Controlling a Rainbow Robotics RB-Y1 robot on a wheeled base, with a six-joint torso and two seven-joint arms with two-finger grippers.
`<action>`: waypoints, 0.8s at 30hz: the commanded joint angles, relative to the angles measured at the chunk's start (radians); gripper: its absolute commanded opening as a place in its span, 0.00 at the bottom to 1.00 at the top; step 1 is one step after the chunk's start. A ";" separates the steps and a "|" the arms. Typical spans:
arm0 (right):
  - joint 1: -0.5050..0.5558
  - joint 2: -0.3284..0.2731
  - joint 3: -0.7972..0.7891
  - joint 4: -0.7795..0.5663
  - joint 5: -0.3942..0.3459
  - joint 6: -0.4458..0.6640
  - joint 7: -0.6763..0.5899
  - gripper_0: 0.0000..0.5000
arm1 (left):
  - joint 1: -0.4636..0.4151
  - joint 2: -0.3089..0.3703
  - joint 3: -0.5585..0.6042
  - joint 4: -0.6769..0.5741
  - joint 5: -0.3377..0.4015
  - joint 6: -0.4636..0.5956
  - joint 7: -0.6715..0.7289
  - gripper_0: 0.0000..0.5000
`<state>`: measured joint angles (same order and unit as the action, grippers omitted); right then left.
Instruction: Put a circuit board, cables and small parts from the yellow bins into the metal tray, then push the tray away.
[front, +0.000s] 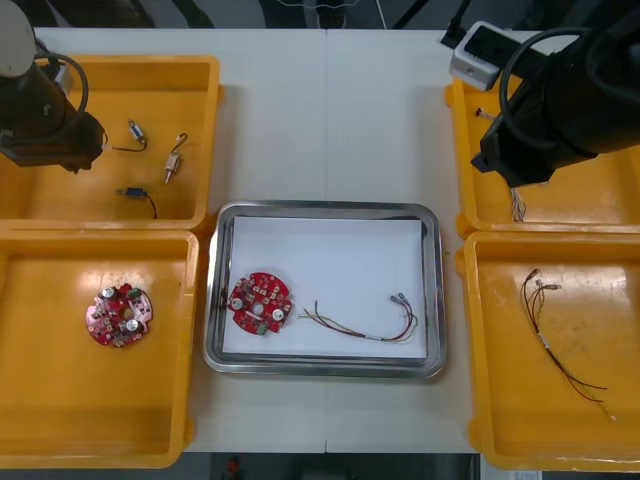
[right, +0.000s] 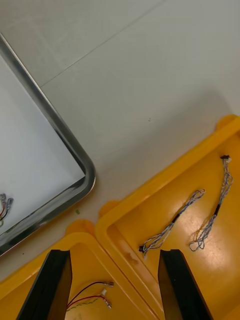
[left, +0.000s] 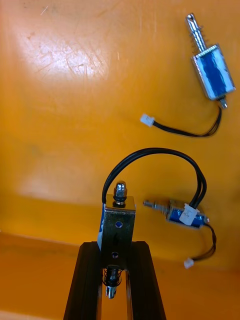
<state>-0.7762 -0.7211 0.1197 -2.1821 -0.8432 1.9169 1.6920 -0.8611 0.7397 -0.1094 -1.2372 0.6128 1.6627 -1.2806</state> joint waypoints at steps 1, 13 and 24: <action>-0.037 -0.050 -0.066 0.039 0.027 0.003 -0.037 1.00 | -0.036 0.050 0.025 -0.120 -0.021 0.104 -0.091 0.00; -0.038 -0.072 -0.195 0.285 0.122 0.003 -0.032 1.00 | -0.006 0.013 -0.013 -0.439 0.074 0.257 0.159 0.00; -0.063 -0.084 -0.218 0.505 0.154 -0.007 -0.025 1.00 | 0.070 -0.062 -0.150 -0.679 0.084 0.257 0.396 0.00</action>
<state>-0.7826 -0.7662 -0.0651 -1.7053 -0.6929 1.9169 1.6800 -0.8148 0.7082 -0.2061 -1.8557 0.6979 1.9120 -0.9622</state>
